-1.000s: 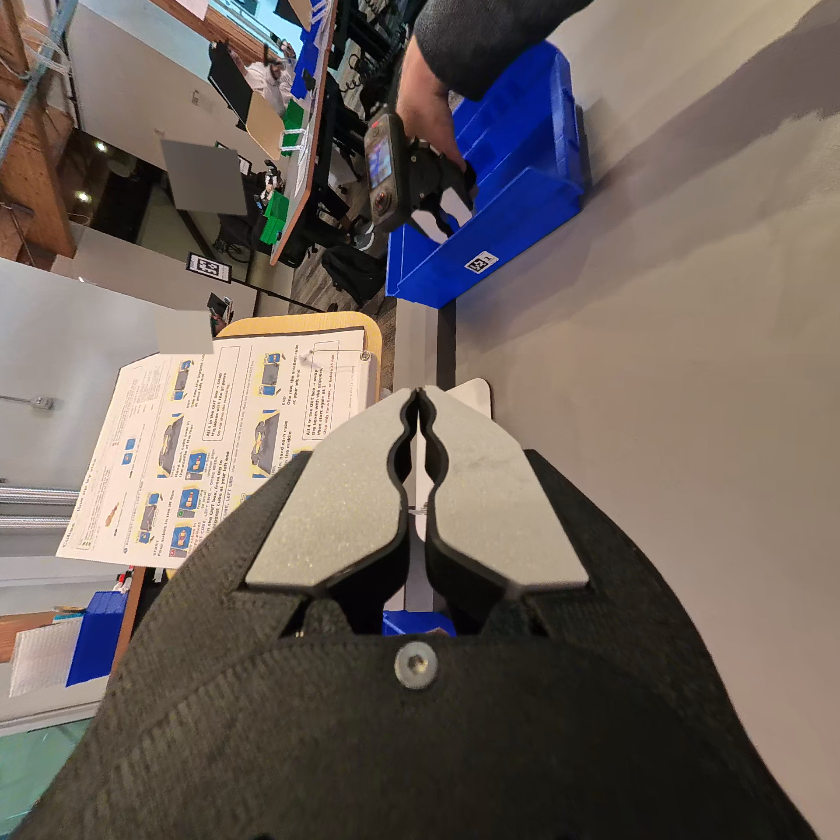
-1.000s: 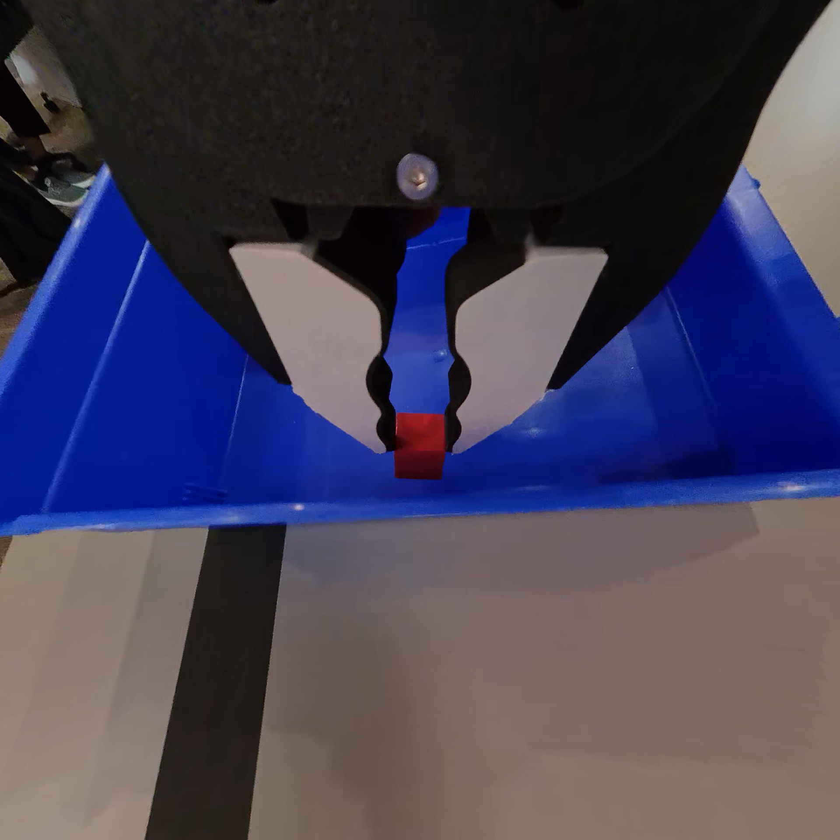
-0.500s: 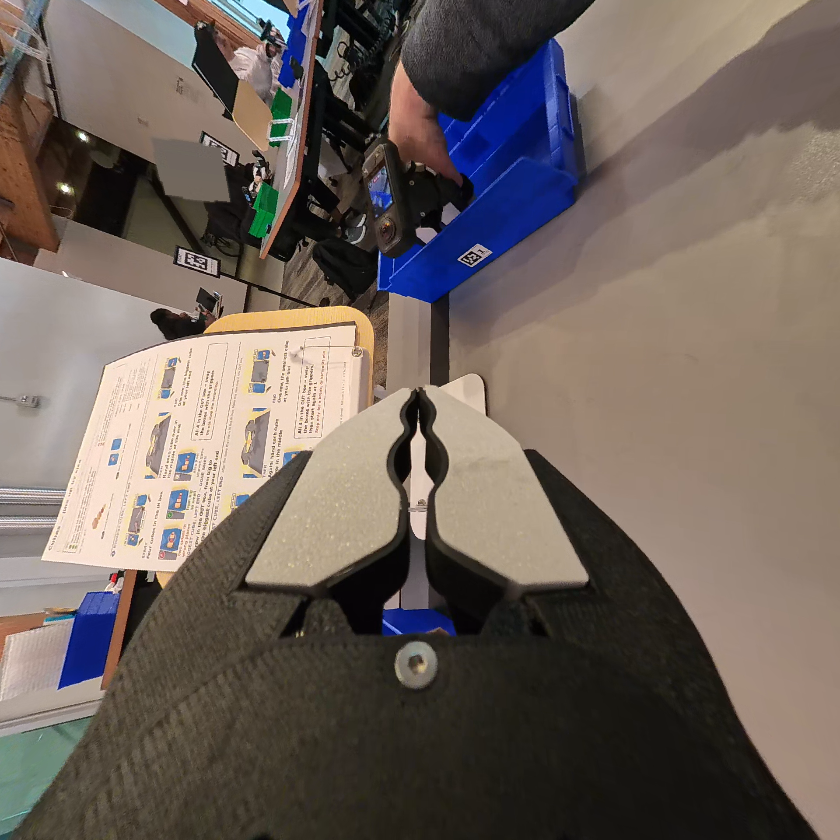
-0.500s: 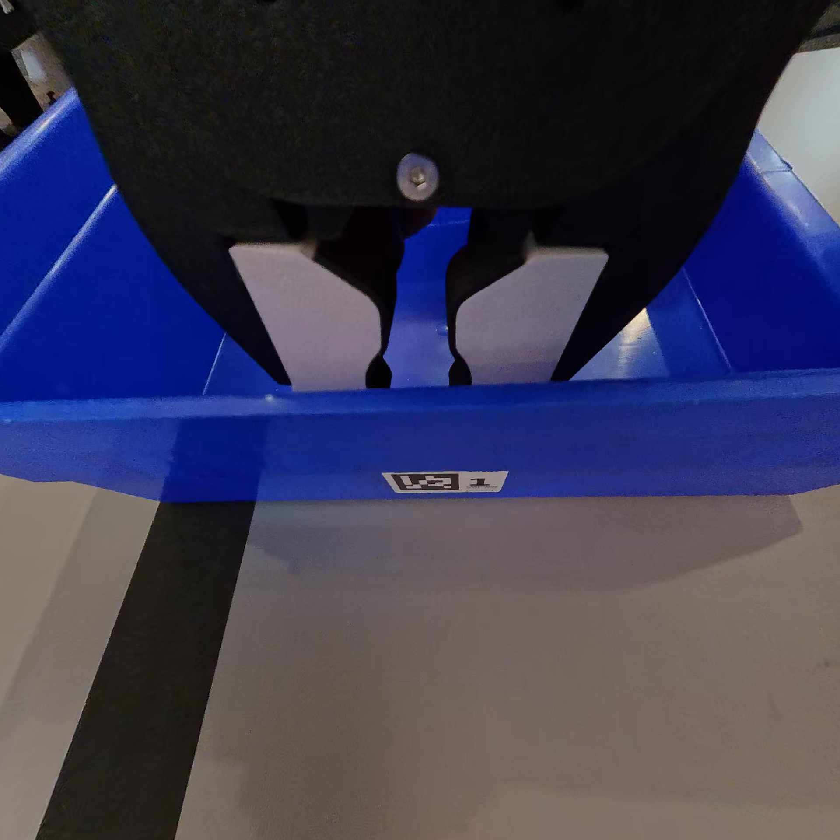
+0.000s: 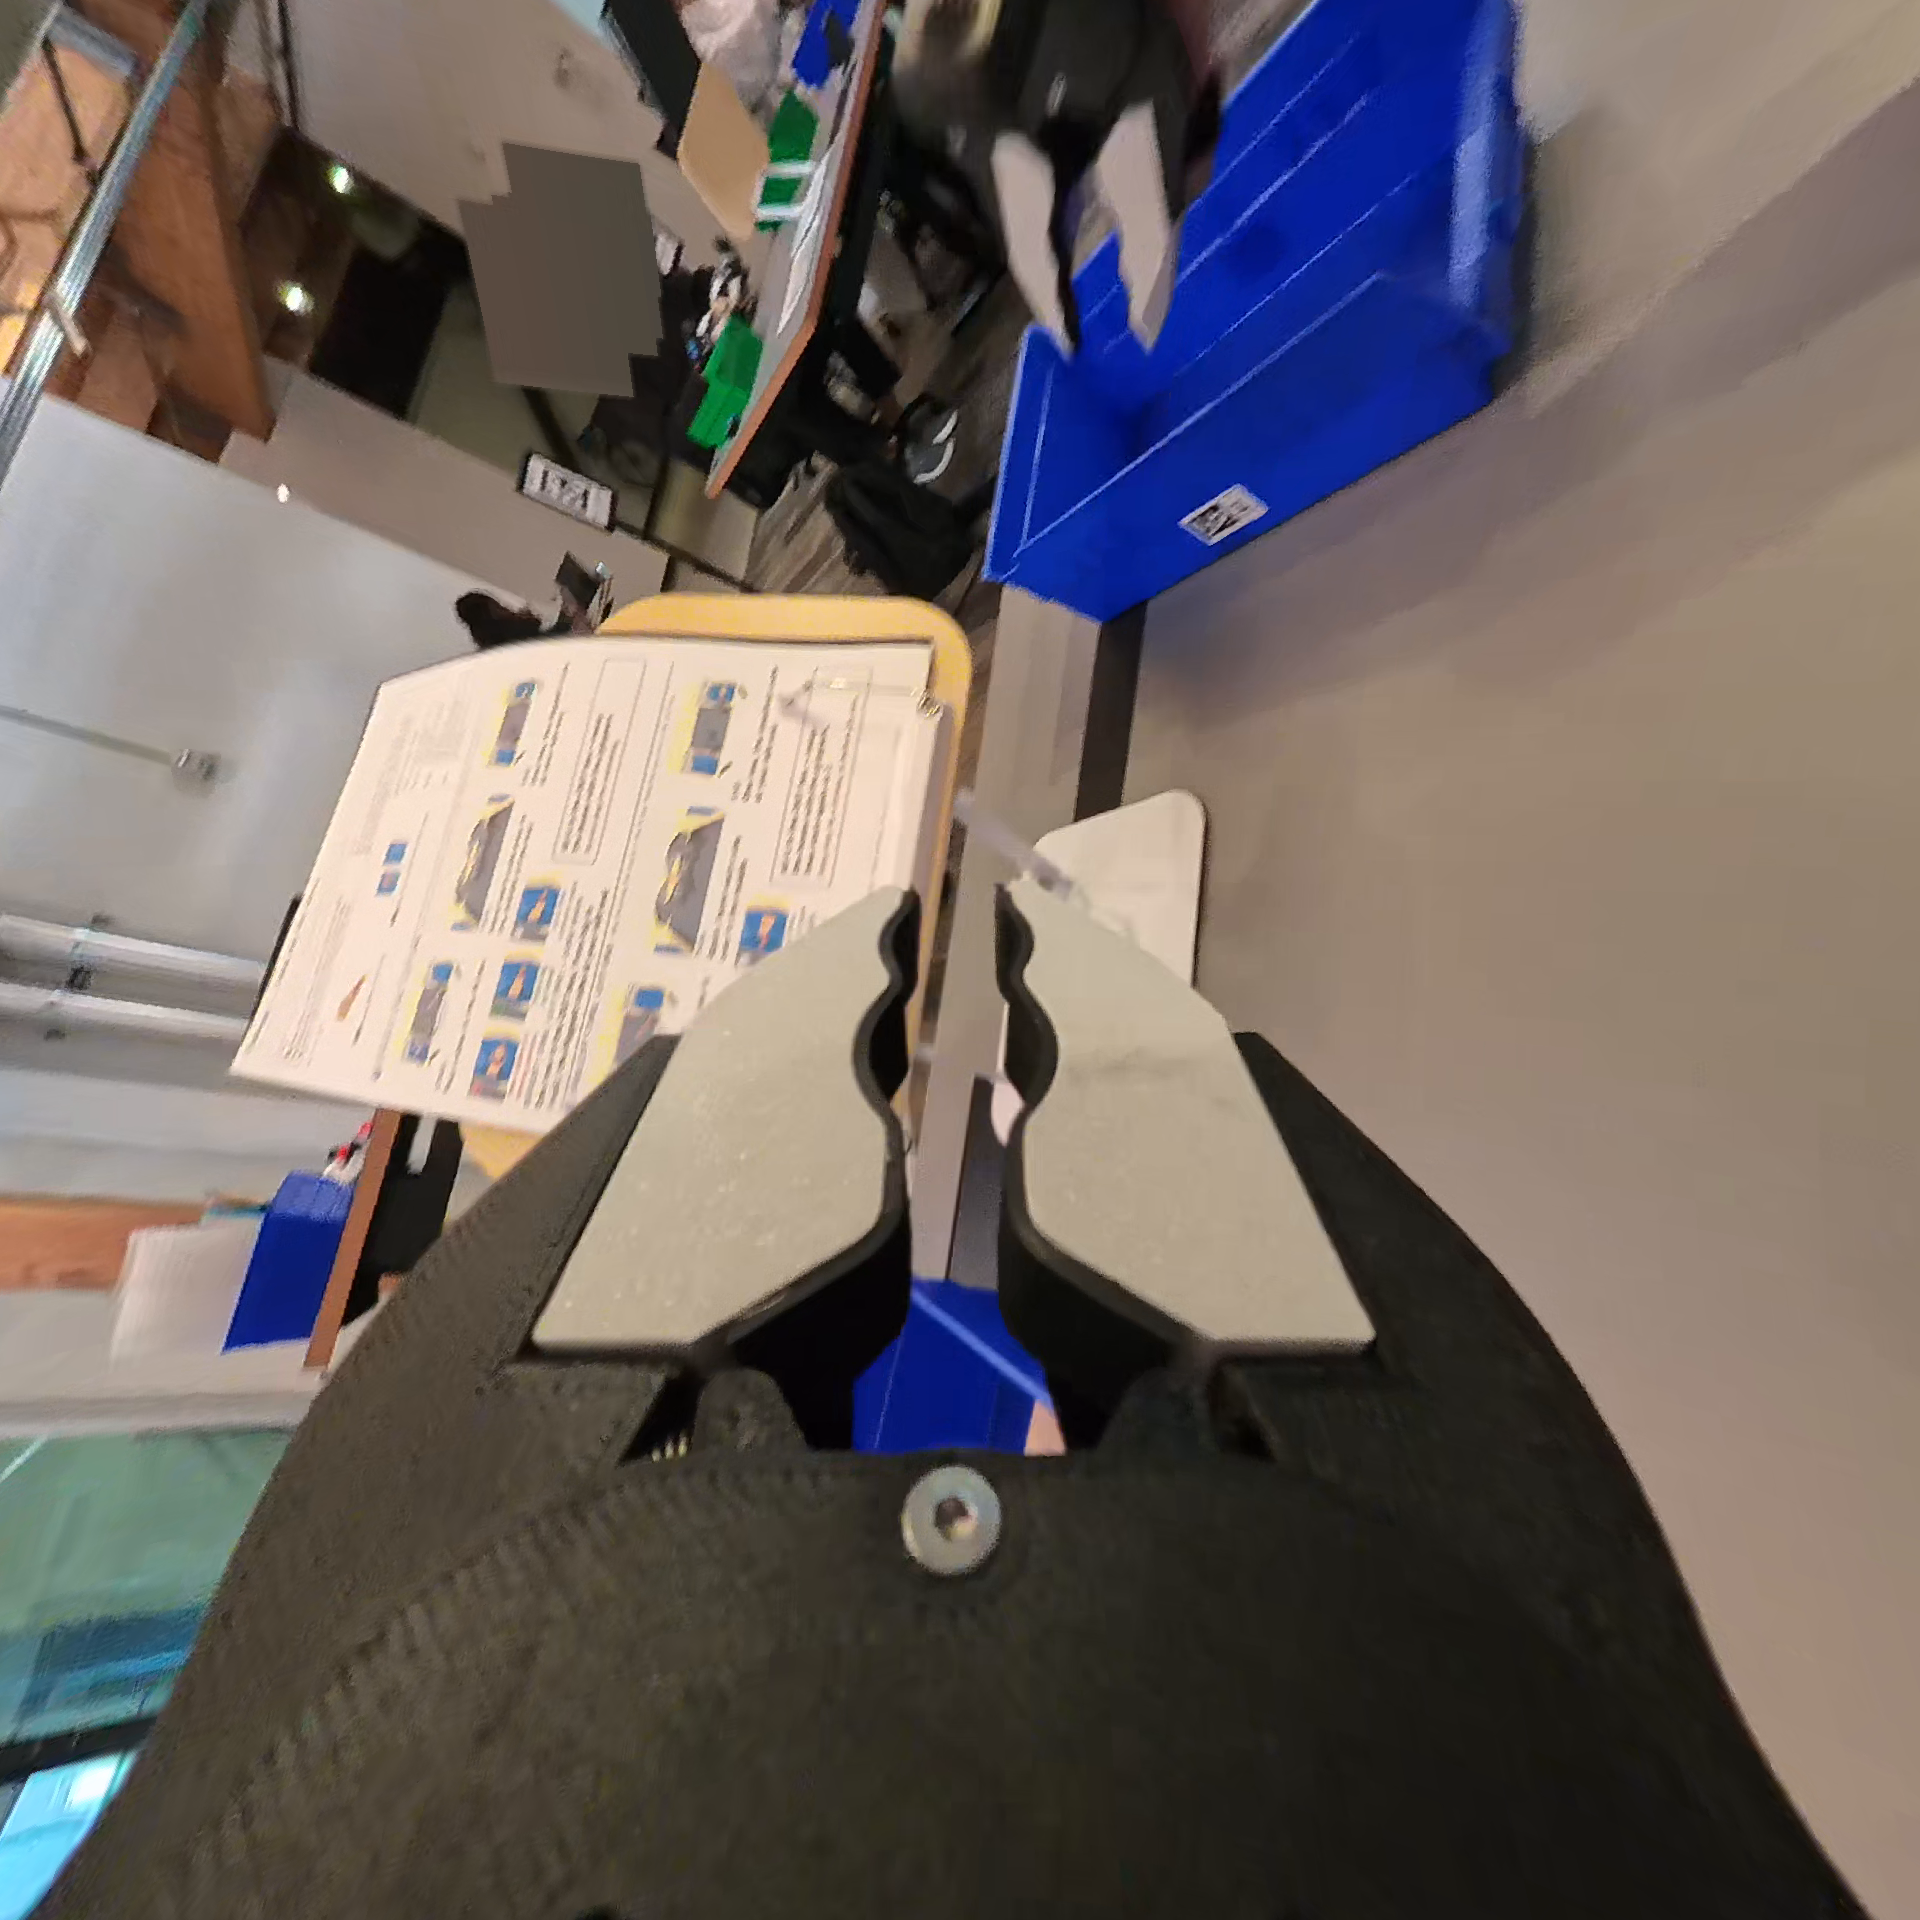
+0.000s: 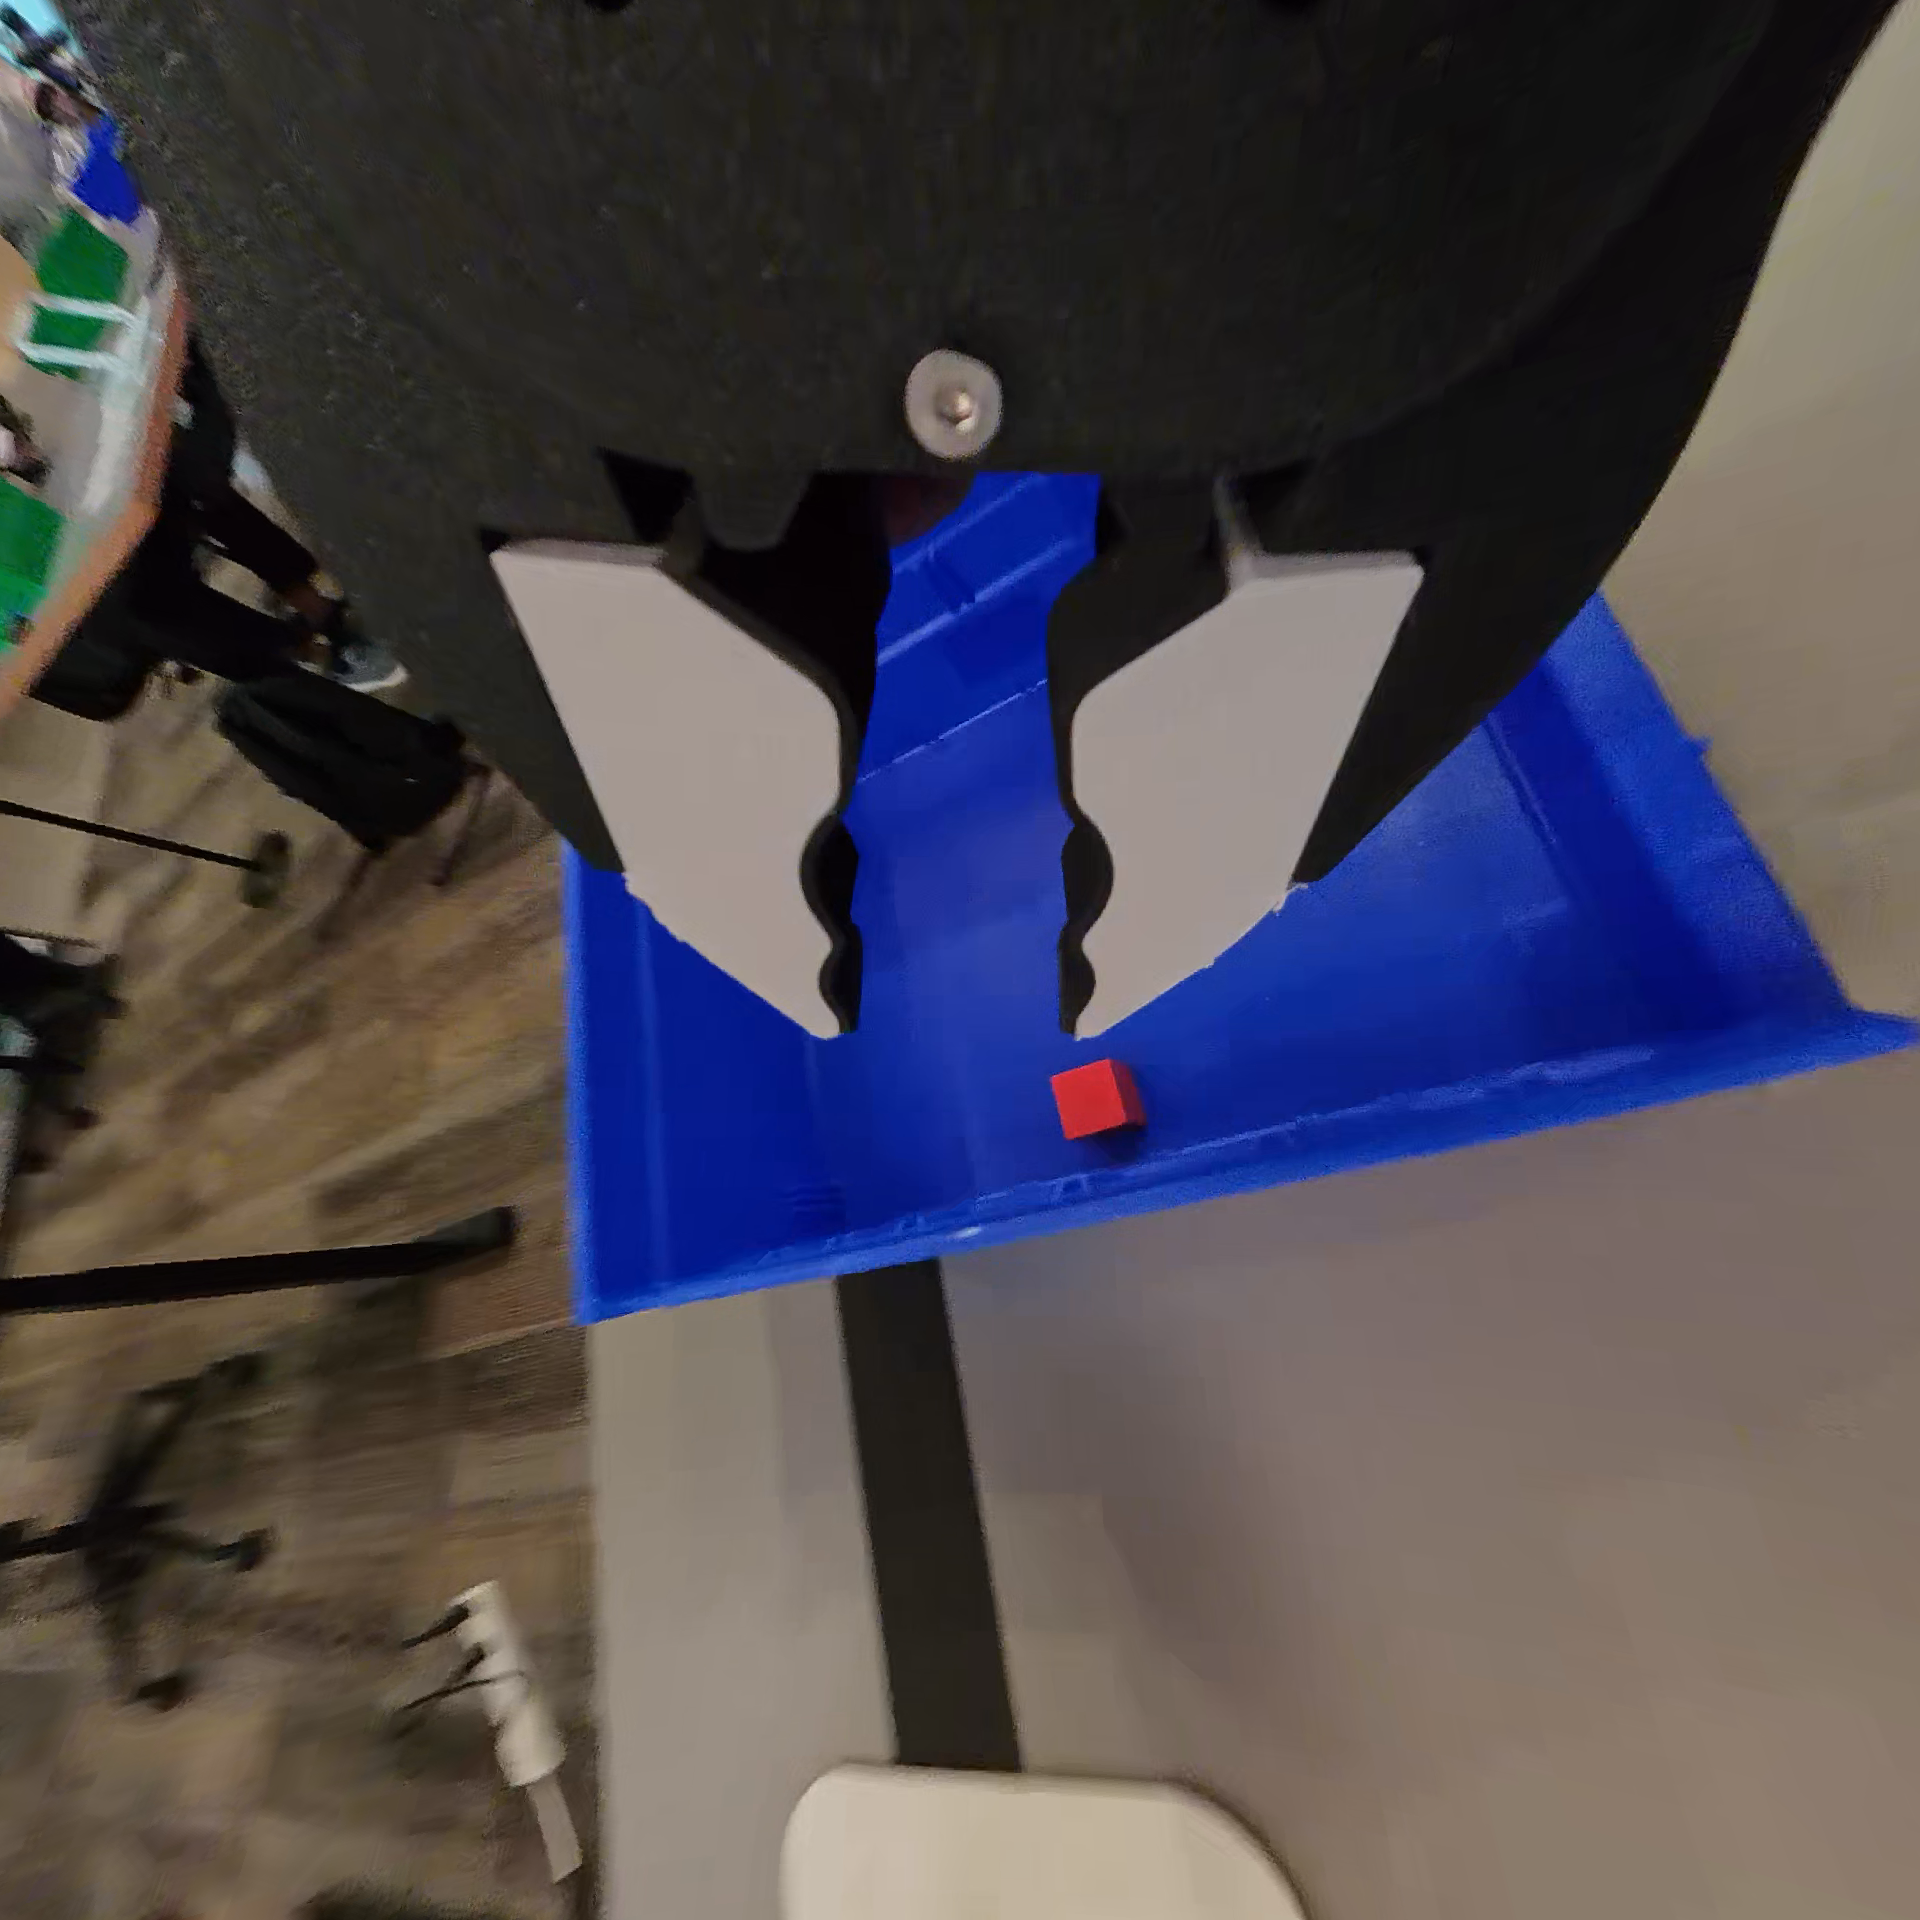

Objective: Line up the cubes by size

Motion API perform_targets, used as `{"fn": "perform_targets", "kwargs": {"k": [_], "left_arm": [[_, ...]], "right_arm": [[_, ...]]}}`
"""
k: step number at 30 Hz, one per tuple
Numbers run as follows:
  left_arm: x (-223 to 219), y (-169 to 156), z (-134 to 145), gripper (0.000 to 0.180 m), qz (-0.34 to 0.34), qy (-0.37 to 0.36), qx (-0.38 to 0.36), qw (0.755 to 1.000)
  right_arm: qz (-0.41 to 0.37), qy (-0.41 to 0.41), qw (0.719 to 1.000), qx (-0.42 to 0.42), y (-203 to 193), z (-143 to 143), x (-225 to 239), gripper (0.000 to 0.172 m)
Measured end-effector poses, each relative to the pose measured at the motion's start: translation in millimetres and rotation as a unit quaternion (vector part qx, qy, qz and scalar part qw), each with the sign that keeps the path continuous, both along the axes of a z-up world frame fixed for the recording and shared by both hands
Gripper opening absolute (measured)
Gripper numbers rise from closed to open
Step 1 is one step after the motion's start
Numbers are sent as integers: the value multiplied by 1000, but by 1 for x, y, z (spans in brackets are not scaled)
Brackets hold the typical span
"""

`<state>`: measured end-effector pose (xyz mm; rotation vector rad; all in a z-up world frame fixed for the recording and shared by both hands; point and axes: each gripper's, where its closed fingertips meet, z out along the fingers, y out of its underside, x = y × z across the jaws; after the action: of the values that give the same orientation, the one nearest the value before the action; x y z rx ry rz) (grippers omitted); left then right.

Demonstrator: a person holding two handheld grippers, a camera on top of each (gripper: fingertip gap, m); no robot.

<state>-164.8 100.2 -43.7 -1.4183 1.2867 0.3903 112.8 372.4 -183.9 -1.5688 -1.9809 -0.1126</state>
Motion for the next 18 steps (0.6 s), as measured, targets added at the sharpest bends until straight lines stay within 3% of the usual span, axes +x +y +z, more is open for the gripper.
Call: {"fn": "perform_targets", "kwargs": {"k": [3, 6, 11, 18], "left_arm": [[-24, -5, 9, 20, 40, -3, 15, 999], [-59, -12, 5, 22, 87, 9, 9, 996], [-143, -6, -36, 25, 165, 54, -80, 982], [-248, 25, -125, 34, 224, 152, -282, 920]], "right_arm": [[8, 72, 996, 48, -42, 41, -7, 35], [40, 120, 990, 60, -95, 61, -24, 34], [109, 138, 984, 41, -164, 52, -66, 35], [222, 134, 966, -8, -223, 31, -130, 36]]}}
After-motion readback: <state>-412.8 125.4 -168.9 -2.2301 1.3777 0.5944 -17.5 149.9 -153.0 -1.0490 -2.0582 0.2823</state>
